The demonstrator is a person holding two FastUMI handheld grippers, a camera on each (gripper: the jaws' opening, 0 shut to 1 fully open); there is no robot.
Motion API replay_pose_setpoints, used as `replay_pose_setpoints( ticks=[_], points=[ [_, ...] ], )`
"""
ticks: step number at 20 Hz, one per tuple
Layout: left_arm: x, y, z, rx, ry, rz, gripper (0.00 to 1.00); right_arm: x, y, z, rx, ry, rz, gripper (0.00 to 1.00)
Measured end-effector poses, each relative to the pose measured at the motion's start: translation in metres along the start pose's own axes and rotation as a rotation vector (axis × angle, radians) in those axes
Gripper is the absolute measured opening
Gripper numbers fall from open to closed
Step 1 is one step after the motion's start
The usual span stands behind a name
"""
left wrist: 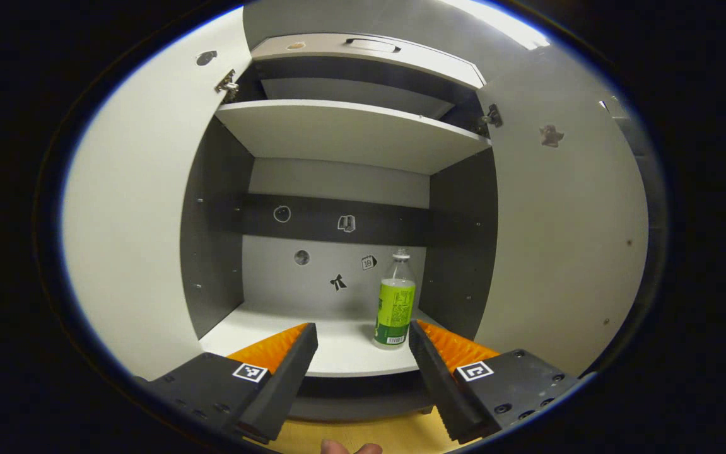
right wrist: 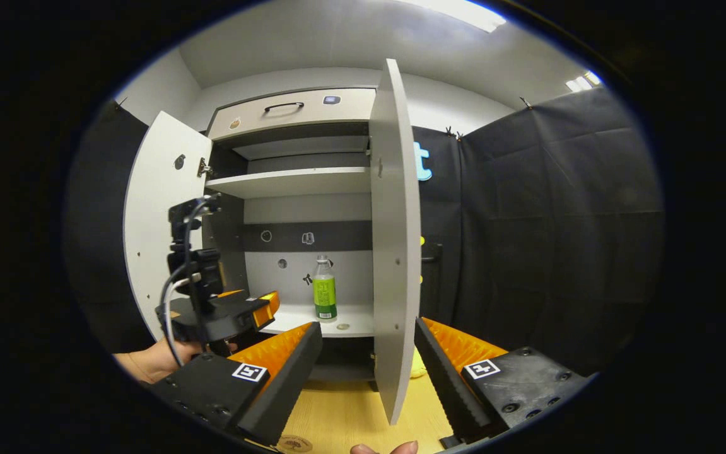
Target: Grasp the bottle in the cabinet with the left hand and place it on the coaster, then close the right door with the right hand and the left door with the left hand.
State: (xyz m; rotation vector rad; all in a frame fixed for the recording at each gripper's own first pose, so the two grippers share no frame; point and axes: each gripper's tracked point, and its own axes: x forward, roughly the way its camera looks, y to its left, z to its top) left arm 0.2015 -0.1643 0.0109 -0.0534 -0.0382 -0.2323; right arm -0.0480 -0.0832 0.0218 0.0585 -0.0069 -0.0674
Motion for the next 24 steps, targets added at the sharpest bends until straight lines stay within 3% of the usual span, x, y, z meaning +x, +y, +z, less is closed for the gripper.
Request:
replay_pose_setpoints(
  ticks=[5, 11, 14, 20, 21, 22, 24],
  points=[
    [0.077, -0.029, -0.007, 0.011, 0.016, -0.026, 0.93, -0.002, -0.034, 0.006, -0.006, -0.014, -0.034, 0.98],
    [0.151, -0.037, -0.017, 0.053, 0.014, 0.024, 0.93, -0.006, -0.060, 0.010, -0.042, -0.034, -0.049, 0.94],
    [0.176, -0.039, -0.027, 0.054, 0.031, 0.040, 0.93, -0.006, -0.073, 0.009, -0.036, -0.028, -0.069, 0.98],
    [0.203, -0.040, -0.038, 0.091, 0.037, 0.042, 0.93, -0.009, -0.095, 0.007, -0.018, -0.023, -0.108, 0.97],
    [0.201, -0.041, -0.040, 0.088, 0.045, 0.041, 0.91, -0.010, -0.097, 0.008, -0.017, -0.023, -0.112, 0.98],
    [0.200, -0.040, -0.038, 0.085, 0.040, 0.034, 0.80, -0.010, -0.097, 0.008, -0.014, -0.024, -0.110, 0.98],
    [0.192, -0.037, -0.036, 0.070, 0.039, 0.034, 0.79, -0.010, -0.093, 0.010, -0.015, -0.031, -0.103, 0.98]
  ],
)
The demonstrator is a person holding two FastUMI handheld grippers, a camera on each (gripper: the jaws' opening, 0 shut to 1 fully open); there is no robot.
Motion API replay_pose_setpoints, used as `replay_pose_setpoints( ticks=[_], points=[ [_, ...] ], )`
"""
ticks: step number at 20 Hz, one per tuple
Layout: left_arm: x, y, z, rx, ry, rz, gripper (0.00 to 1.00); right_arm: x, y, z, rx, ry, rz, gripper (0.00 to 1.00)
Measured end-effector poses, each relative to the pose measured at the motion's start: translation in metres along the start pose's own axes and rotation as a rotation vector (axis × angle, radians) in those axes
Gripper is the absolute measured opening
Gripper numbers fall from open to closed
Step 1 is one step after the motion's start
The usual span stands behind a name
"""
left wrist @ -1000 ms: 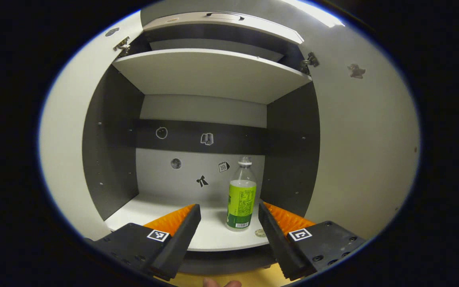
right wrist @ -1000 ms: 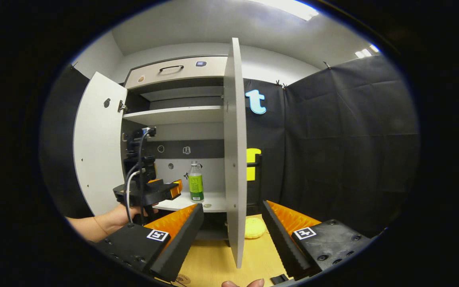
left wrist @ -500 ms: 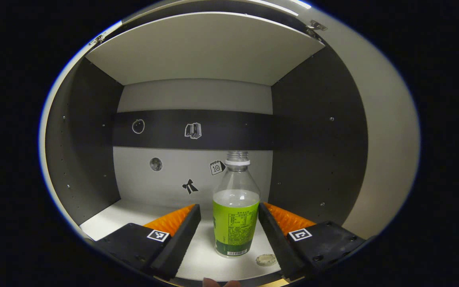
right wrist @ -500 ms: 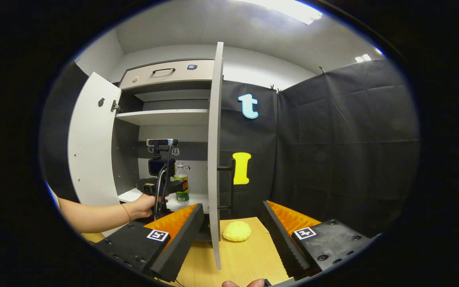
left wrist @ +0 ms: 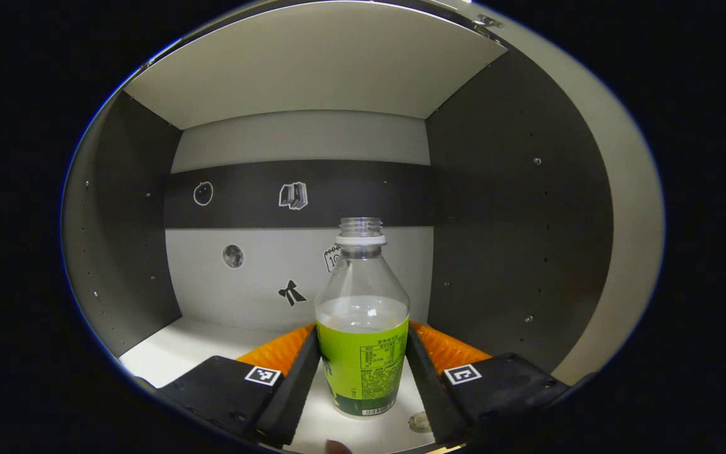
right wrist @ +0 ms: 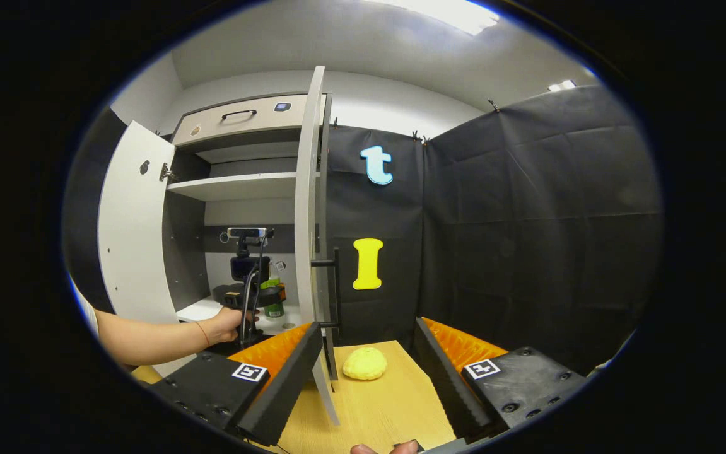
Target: Grasp the bottle in the cabinet with the left hand and place it on the coaster, then close the right door with the right hand and the left door with the left hand.
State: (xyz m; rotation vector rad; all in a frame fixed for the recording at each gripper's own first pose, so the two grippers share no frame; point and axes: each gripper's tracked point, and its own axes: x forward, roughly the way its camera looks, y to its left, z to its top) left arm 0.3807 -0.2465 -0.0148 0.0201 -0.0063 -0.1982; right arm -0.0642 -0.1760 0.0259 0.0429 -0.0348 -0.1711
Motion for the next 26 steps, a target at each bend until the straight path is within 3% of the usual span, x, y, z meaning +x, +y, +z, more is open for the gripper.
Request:
replay_pose_setpoints(
  ticks=[4, 8, 14, 20, 24, 26],
  points=[
    [-0.047, 0.014, 0.018, -0.043, -0.049, -0.011, 0.79, -0.002, 0.013, -0.002, -0.010, -0.007, 0.037, 0.98],
    [-0.125, 0.031, 0.026, -0.037, -0.103, -0.029, 0.78, -0.003, 0.029, 0.000, -0.001, -0.016, 0.083, 0.98],
    [-0.241, 0.058, 0.003, -0.001, -0.127, 0.032, 0.79, -0.003, 0.054, 0.003, -0.013, -0.036, 0.155, 0.98],
    [-0.335, 0.049, -0.072, 0.024, -0.125, 0.045, 0.78, 0.000, 0.069, 0.007, -0.035, -0.058, 0.198, 0.98],
    [-0.375, 0.027, -0.136, 0.066, -0.088, 0.030, 0.78, -0.004, 0.075, 0.007, -0.028, -0.047, 0.217, 0.98],
    [-0.389, 0.020, -0.164, 0.028, -0.060, 0.015, 0.78, -0.007, 0.075, 0.010, -0.034, -0.054, 0.219, 0.98]
  ],
)
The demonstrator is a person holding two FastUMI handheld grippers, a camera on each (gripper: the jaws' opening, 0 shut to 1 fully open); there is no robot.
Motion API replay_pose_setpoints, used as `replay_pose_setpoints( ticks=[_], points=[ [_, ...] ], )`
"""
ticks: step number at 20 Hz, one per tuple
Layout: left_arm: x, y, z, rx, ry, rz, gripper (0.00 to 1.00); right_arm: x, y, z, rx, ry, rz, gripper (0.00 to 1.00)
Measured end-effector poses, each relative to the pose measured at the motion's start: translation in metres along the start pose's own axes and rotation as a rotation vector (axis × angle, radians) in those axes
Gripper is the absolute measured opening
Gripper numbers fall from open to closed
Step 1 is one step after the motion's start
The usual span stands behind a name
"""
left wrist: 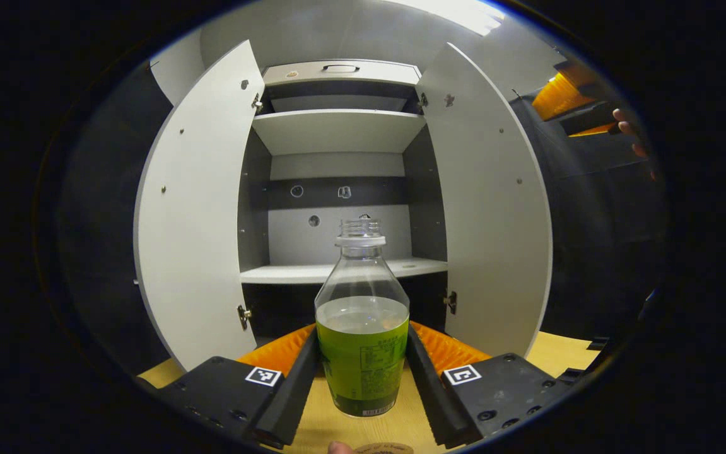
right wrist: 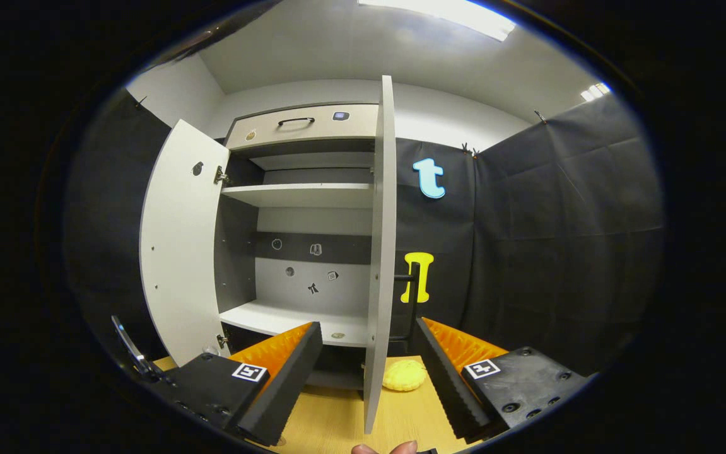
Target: Grasp the bottle in the cabinet with the left hand and place it on the coaster, then close the right door with the right hand and the left door with the left hand.
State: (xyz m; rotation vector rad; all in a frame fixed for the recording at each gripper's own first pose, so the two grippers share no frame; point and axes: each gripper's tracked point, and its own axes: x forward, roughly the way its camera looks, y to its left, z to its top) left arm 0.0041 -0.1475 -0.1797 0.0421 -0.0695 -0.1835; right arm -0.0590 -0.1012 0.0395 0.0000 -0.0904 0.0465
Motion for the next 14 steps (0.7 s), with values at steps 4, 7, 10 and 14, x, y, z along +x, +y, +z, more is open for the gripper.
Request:
replay_pose_setpoints(
  ticks=[4, 7, 10, 14],
  points=[
    [-0.023, -0.008, -0.042, -0.057, 0.045, -0.015, 0.78, -0.008, -0.002, 0.005, 0.005, 0.001, 0.003, 0.97],
    [-0.032, -0.007, -0.080, -0.061, 0.083, -0.008, 0.79, -0.017, 0.001, -0.001, 0.019, 0.037, 0.014, 0.98],
    [-0.039, -0.007, -0.115, -0.052, 0.108, -0.004, 0.79, -0.024, 0.002, -0.002, 0.010, 0.053, 0.016, 0.98],
    [-0.040, -0.010, -0.143, -0.051, 0.122, -0.016, 0.79, -0.029, 0.004, 0.000, 0.013, 0.062, 0.019, 0.98]
  ],
)
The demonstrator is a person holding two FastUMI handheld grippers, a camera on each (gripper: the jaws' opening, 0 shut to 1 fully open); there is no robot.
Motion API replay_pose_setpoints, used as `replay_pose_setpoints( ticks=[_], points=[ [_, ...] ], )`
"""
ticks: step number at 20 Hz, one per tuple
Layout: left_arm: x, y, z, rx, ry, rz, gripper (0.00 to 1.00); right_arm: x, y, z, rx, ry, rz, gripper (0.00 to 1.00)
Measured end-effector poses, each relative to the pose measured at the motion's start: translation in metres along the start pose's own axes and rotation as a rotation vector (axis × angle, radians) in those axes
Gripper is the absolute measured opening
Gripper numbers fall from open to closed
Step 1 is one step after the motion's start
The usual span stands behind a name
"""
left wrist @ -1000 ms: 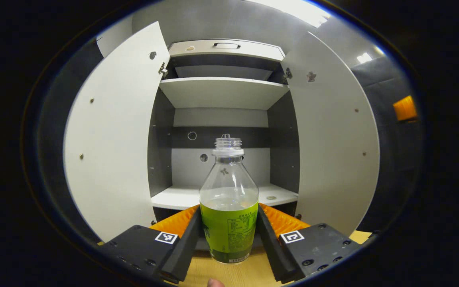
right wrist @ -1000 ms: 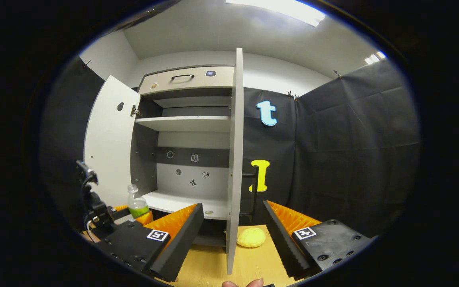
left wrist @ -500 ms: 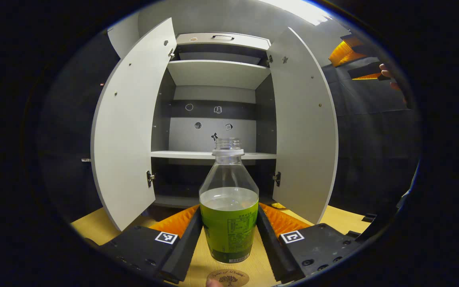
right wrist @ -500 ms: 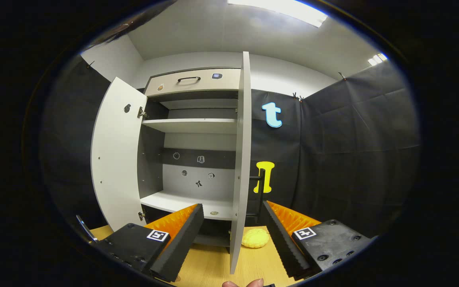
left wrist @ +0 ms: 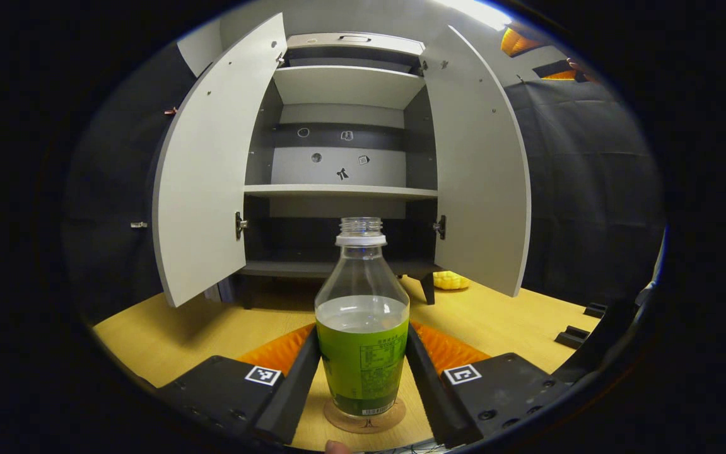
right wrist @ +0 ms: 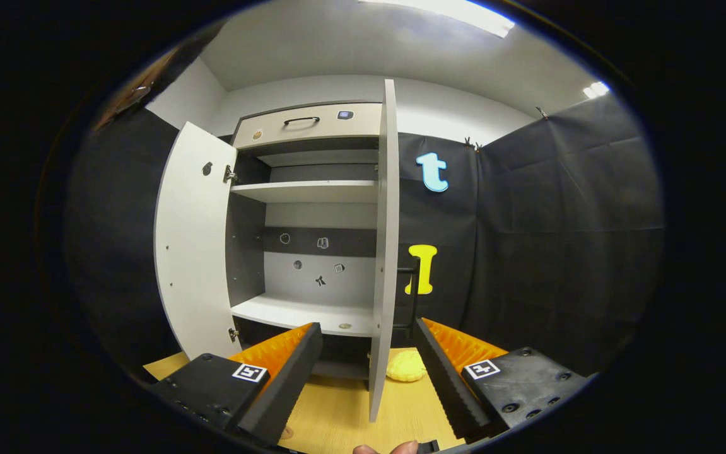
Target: Grasp the bottle in the cabinet with the left hand and place it on the coaster, then close the right door with the right hand and the left door with the left hand.
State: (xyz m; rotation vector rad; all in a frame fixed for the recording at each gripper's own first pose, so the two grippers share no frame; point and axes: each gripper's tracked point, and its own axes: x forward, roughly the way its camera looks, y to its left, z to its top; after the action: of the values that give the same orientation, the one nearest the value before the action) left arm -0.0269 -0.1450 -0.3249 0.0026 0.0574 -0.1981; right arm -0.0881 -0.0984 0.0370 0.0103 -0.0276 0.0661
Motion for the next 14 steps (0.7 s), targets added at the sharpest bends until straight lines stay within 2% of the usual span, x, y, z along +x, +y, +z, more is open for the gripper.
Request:
replay_pose_setpoints(
  ticks=[8, 11, 13, 14],
  points=[
    [0.014, -0.003, -0.024, 0.001, 0.003, -0.016, 0.79, 0.002, -0.009, -0.006, -0.001, 0.038, -0.023, 0.98],
    [0.015, 0.002, -0.031, -0.022, 0.016, 0.014, 0.80, 0.002, -0.008, -0.007, -0.014, 0.035, -0.024, 0.97],
    [0.012, 0.004, -0.033, -0.035, 0.032, 0.025, 0.82, 0.002, -0.008, -0.009, -0.022, 0.038, -0.023, 0.97],
    [0.012, 0.004, -0.037, -0.037, 0.046, 0.026, 0.91, 0.004, -0.008, -0.010, -0.022, 0.038, -0.023, 0.97]
  ],
)
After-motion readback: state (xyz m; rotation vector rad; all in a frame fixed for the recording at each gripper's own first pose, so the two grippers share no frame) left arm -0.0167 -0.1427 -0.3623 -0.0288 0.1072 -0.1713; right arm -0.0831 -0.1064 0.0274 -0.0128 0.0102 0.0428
